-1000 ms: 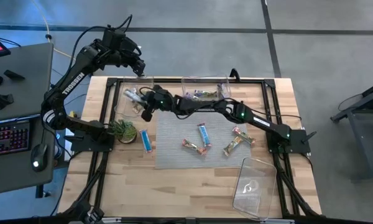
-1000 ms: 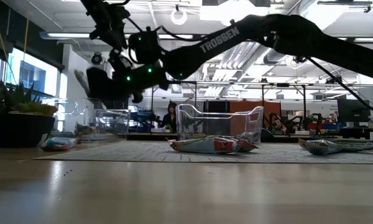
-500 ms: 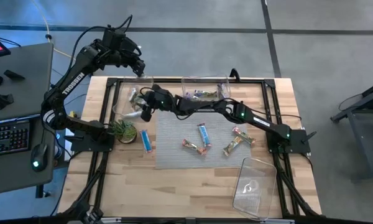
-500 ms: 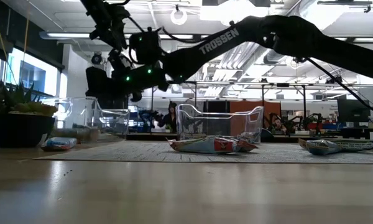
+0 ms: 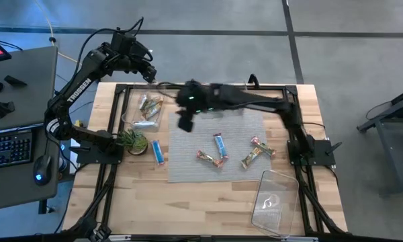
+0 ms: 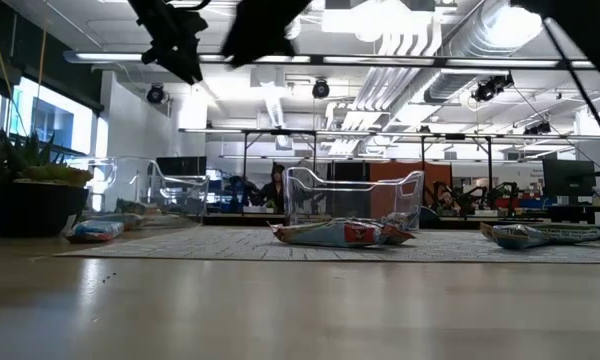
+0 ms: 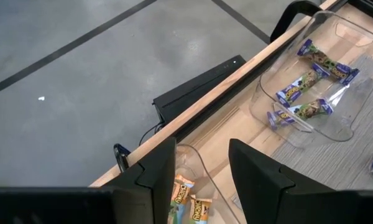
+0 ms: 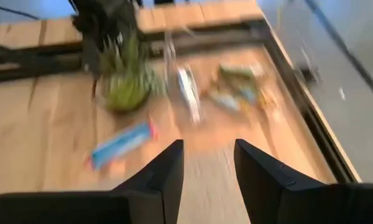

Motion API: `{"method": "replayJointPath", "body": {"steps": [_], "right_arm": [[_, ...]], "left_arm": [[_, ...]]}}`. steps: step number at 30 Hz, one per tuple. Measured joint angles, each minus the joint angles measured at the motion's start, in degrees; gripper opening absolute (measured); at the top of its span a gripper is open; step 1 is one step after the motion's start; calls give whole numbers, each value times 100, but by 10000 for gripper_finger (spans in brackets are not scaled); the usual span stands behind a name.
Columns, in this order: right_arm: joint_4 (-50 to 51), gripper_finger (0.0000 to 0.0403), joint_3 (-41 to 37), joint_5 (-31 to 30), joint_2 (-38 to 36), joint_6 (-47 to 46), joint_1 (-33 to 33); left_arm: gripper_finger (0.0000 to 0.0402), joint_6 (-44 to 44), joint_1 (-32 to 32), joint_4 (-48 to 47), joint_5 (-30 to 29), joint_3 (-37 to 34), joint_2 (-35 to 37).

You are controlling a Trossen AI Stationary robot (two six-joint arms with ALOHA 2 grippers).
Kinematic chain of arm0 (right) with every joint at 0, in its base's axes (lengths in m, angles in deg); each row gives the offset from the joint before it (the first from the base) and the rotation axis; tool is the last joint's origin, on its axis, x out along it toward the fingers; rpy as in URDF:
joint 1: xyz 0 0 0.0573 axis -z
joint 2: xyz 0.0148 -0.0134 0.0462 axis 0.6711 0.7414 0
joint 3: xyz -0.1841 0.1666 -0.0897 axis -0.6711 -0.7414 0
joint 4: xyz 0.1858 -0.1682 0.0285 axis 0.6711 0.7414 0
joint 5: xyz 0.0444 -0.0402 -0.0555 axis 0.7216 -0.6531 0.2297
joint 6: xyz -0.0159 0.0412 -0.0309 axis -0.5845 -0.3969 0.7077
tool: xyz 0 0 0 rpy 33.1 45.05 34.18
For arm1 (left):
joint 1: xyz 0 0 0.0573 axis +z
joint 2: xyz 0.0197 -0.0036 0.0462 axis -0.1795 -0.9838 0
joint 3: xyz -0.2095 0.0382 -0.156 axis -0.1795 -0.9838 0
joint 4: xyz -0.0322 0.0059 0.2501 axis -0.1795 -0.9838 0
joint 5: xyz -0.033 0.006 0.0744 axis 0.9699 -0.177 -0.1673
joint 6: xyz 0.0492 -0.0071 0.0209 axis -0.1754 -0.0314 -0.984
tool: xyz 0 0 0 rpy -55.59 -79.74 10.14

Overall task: Pick and place Granola Bars by type
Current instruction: Put the yellow granola bar into the left transparent bin

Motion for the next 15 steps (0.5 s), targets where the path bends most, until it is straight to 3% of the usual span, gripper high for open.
{"method": "replayJointPath", "body": {"steps": [5,11,13,15], "right_arm": [[2149,125,21,-201,-710,-533,-275],[4169,125,1,-688,-878,-854,-755],[4392,124,-84,-770,-849,-667,-924],[4314,124,-353,-331,-867,-246,-1085]], "left_arm": [[145,-2,0,0,1,0,0],[145,-2,0,2,1,-1,0],[145,-2,0,2,0,-2,0],[145,-2,-2,2,1,-2,0]]}}
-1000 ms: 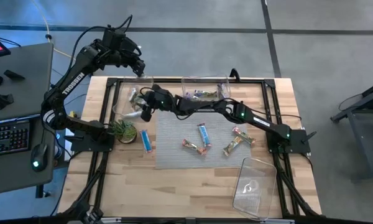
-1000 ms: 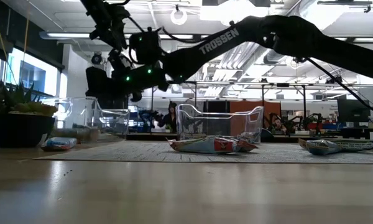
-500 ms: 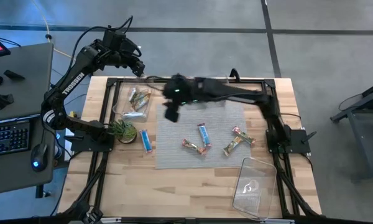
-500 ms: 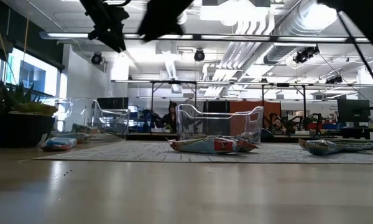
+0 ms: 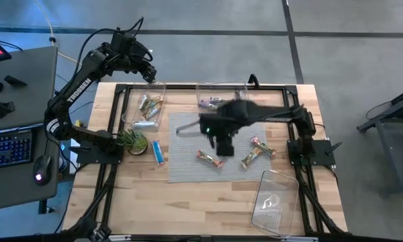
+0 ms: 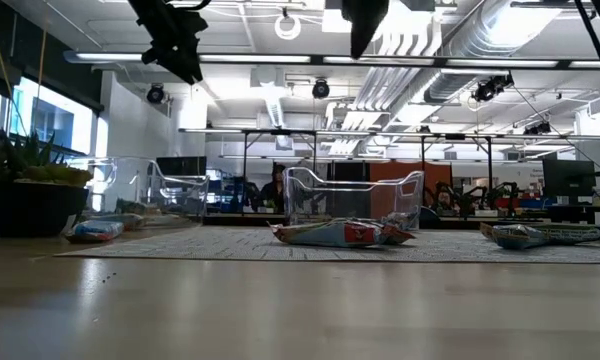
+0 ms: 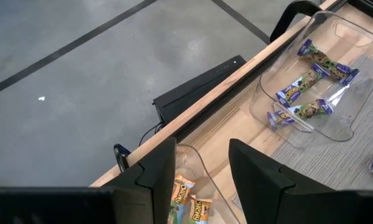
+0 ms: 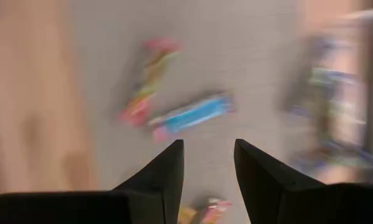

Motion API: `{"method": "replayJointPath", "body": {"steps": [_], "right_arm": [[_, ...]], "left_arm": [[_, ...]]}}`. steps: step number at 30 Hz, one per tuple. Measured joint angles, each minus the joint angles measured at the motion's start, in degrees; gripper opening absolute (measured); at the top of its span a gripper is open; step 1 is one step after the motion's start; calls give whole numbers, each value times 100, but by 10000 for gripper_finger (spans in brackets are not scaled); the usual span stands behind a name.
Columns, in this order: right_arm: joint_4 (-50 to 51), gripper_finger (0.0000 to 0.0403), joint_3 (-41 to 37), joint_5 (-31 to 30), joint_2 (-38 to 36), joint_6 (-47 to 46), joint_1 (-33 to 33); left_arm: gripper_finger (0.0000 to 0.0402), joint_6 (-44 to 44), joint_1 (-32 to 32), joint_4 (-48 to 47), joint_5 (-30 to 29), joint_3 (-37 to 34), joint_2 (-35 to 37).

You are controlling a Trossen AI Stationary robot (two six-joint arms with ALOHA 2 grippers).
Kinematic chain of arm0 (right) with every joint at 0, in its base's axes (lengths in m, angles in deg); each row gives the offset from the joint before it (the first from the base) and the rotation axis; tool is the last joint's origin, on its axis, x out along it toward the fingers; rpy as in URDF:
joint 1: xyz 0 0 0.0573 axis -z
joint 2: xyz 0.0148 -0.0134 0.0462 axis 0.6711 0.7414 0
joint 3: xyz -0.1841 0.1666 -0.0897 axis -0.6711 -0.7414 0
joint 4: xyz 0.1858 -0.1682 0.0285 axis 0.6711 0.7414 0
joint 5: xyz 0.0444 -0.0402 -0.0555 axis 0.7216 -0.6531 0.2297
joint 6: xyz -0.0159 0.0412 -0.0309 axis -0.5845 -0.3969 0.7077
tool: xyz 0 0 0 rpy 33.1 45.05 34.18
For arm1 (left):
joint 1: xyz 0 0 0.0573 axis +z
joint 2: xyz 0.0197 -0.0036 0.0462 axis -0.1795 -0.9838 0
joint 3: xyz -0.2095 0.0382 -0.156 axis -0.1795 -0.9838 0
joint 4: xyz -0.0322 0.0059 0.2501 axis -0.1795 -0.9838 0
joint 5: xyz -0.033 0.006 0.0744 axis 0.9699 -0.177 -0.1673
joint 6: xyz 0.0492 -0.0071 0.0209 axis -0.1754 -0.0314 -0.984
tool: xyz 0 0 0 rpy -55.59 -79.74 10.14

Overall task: Pick and place Granola Bars by type
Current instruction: Put the yellow granola bar into the left transparent bin

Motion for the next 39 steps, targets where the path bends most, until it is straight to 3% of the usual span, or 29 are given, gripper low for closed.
{"method": "replayJointPath", "body": {"steps": [3,6,14,22,29,39], "right_arm": [[13,123,-423,1281,-12,802,-248],[1,123,-1033,1826,-31,982,-483],[-207,123,-2952,903,-15,907,-620],[-504,124,-4086,903,-13,1230,-562],[-1338,124,-4599,292,-13,1708,-564],[-1534,124,-4713,576,-11,1489,-501]], "left_arm": [[145,6,2,0,-17,0,0],[145,55,2,-25,-8,0,0],[145,123,2,-42,8,-2,0],[145,295,2,-42,20,-2,0],[145,317,2,-41,26,-2,0],[145,321,2,-39,-16,-2,0]]}}
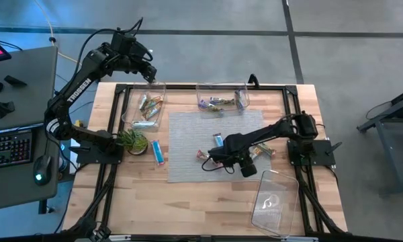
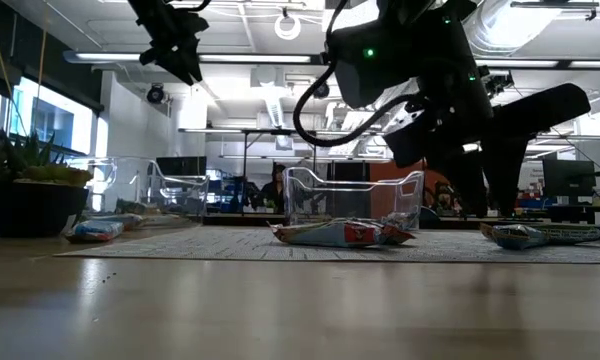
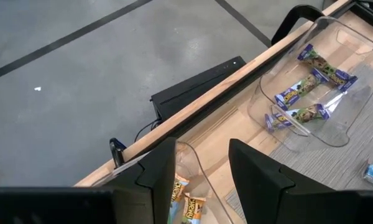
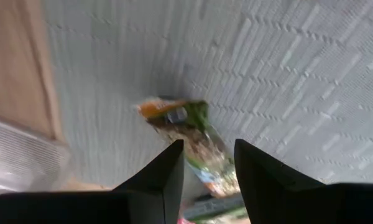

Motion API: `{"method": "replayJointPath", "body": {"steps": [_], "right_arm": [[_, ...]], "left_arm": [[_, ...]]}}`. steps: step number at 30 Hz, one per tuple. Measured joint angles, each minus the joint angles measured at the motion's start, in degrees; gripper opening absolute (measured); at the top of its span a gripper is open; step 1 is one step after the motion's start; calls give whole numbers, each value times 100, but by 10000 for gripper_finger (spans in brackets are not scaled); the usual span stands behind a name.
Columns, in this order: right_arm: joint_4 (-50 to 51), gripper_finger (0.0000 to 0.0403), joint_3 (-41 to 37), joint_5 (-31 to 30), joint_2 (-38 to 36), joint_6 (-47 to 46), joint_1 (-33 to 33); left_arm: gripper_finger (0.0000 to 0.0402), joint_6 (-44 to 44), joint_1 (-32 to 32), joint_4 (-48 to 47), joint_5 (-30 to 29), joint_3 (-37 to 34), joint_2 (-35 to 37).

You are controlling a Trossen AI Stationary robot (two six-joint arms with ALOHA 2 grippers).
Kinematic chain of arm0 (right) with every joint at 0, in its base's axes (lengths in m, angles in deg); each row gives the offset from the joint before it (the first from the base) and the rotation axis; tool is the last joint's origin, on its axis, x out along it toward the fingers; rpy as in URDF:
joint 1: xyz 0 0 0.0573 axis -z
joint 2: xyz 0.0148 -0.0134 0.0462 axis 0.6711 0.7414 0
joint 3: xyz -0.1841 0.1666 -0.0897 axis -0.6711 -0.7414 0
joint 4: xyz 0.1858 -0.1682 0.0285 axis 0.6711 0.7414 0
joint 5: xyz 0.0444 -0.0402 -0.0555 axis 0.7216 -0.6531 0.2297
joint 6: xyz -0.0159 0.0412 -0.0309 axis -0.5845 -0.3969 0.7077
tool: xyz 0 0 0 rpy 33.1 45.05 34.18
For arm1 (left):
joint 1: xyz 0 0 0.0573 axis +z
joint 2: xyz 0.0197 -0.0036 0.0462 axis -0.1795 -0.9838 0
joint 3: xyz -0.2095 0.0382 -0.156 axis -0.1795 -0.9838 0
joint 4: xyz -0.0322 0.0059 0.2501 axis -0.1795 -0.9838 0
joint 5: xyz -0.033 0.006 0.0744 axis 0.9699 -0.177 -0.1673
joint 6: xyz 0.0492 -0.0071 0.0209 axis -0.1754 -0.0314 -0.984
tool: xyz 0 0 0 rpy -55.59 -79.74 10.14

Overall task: Pick and place Granola Bars by type
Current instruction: Put the yellow granola bar into the left transparent bin

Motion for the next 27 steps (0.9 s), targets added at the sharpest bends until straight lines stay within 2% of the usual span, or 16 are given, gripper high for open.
{"method": "replayJointPath", "body": {"steps": [4,9,14,19,27], "right_arm": [[-182,124,0,55,0,-21,-55],[-488,124,0,-437,0,-55,-65],[-797,124,2,-248,0,-292,-66],[-553,124,2,-269,0,188,-148],[-110,124,4,-162,0,-33,-188]], "left_arm": [[145,0,0,1,-2,0,0],[145,0,0,2,-2,0,0],[145,2,0,0,-4,0,0],[145,2,0,2,-6,0,0],[145,15,0,0,-6,0,0]]}}
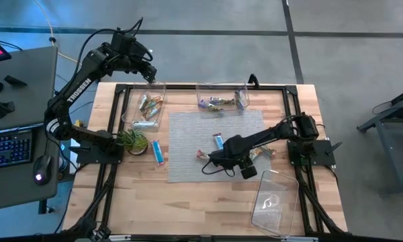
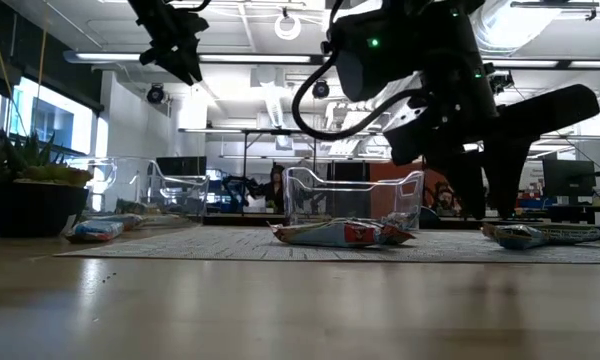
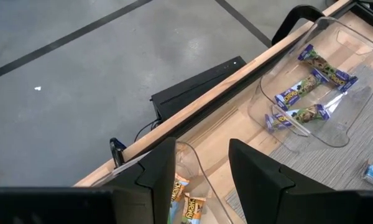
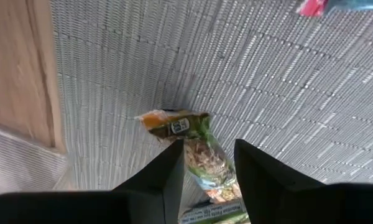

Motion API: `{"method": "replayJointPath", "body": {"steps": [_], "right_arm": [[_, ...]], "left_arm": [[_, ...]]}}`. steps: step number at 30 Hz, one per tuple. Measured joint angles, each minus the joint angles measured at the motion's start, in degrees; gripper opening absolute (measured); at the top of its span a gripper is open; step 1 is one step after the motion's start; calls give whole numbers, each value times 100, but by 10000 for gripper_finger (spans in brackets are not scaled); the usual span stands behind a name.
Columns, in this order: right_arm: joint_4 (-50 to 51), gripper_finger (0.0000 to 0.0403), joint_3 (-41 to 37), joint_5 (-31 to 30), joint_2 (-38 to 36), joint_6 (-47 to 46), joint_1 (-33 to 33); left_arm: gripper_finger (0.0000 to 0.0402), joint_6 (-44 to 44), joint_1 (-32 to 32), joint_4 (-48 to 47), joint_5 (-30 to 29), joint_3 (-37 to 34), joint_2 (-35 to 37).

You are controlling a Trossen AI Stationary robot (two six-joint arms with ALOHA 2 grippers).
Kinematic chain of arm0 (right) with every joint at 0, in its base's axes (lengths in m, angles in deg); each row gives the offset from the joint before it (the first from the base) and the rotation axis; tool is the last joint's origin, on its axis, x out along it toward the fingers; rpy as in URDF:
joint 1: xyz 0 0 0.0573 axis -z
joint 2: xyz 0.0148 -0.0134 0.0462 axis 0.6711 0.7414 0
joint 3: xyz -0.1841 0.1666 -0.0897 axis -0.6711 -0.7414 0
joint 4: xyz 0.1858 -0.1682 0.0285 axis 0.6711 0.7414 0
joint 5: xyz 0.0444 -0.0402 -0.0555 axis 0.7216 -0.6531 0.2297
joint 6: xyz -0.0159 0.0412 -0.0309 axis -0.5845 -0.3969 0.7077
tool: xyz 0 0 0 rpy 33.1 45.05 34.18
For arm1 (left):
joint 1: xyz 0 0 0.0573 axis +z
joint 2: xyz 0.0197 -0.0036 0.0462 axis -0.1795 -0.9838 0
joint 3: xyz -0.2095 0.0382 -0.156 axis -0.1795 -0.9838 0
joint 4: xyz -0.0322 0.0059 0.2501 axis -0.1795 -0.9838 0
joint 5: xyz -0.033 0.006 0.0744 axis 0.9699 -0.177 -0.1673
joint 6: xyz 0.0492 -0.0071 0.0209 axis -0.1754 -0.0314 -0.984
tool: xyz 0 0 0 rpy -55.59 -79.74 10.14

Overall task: Pick and place Granola Bars by type
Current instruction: Put the yellow granola bar into the left transparent bin

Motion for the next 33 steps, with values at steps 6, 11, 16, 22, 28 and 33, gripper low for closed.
{"method": "replayJointPath", "body": {"steps": [6,11,16,22,28,33], "right_arm": [[142,124,0,-4,0,0,0],[101,124,0,-24,0,-17,0],[85,124,0,-8,0,-216,-22],[82,124,2,48,0,-268,-48],[749,124,6,46,1,-968,-89],[914,124,2,82,7,-1069,-152]], "left_arm": [[145,-2,-2,0,-2,0,0],[145,-10,-2,0,-2,0,0],[145,-17,0,0,-2,-1,0],[145,-17,0,0,-4,-2,0],[145,-17,-2,0,-3,0,0],[145,-17,-1,0,-2,-1,0]]}}
